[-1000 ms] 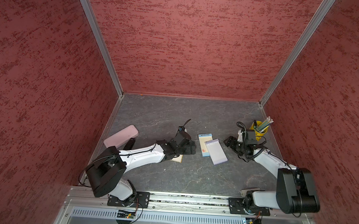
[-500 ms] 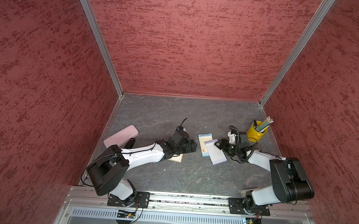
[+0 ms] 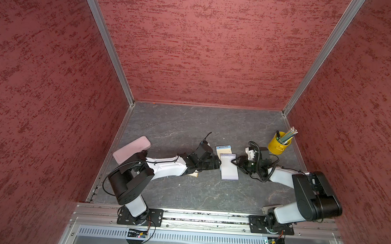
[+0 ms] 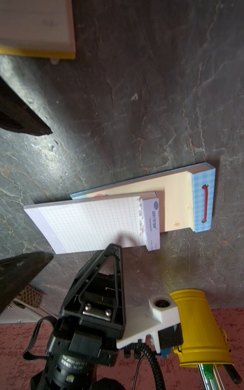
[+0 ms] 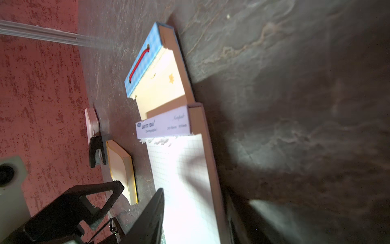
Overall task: Tear off pages from different memo pads
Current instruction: Move the memo pad to the center of the board.
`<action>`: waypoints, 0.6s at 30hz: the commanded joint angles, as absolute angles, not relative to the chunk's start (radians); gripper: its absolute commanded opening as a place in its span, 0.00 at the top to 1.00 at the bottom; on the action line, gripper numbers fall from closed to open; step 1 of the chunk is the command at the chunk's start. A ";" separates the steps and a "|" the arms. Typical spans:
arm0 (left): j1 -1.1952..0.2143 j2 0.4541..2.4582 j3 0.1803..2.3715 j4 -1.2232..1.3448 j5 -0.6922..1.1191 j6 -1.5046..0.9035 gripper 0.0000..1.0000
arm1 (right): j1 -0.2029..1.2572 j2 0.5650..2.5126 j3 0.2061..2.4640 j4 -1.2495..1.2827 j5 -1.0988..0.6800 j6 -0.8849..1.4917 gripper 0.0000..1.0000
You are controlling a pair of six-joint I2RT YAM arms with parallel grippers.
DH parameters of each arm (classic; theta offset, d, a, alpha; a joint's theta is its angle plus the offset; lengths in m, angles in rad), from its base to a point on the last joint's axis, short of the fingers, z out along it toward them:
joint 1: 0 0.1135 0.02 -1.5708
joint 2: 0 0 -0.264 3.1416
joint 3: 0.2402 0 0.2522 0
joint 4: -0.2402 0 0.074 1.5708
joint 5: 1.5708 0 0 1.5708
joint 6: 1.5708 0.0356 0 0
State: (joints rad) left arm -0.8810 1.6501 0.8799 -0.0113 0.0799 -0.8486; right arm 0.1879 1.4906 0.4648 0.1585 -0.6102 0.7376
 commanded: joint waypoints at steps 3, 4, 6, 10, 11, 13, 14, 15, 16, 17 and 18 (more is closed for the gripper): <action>-0.879 1.649 0.901 0.013 0.086 -0.840 0.15 | 0.230 1.521 0.437 0.258 -0.620 0.827 0.59; -0.870 1.641 0.894 0.009 0.085 -0.842 0.15 | 0.244 1.536 0.443 0.276 -0.617 0.844 0.61; -0.856 1.616 0.874 0.009 0.083 -0.844 0.15 | 0.277 1.564 0.460 0.309 -0.606 0.870 0.65; -0.814 1.538 0.811 -0.011 0.050 -0.860 0.15 | 0.373 1.653 0.522 0.382 -0.556 0.940 0.71; -0.801 1.512 0.793 -0.019 0.041 -0.861 0.15 | 0.394 1.680 0.536 0.409 -0.542 0.966 0.72; -0.767 1.447 0.755 -0.046 0.026 -0.859 0.15 | 0.448 1.744 0.587 0.468 -0.516 1.030 0.75; -0.749 1.420 0.739 -0.055 0.022 -0.856 0.15 | 0.471 1.769 0.614 0.483 -0.508 1.048 0.75; -0.728 1.390 0.724 -0.066 0.019 -0.849 0.15 | 0.494 1.800 0.649 0.505 -0.500 1.072 0.76; -0.710 1.366 0.717 -0.081 0.018 -0.837 0.15 | 0.514 1.827 0.682 0.516 -0.502 1.085 0.76; -0.695 1.348 0.711 -0.094 0.015 -0.827 0.15 | 0.523 1.848 0.712 0.508 -0.506 1.082 0.76; -0.679 1.331 0.704 -0.104 0.010 -0.816 0.15 | 0.525 1.864 0.736 0.497 -0.511 1.077 0.77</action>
State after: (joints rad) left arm -0.7078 1.3678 0.7193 -0.0570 0.0395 -0.8497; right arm 0.5003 1.8286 0.6842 0.4503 -0.5514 1.0096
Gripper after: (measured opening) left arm 0.850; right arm 0.233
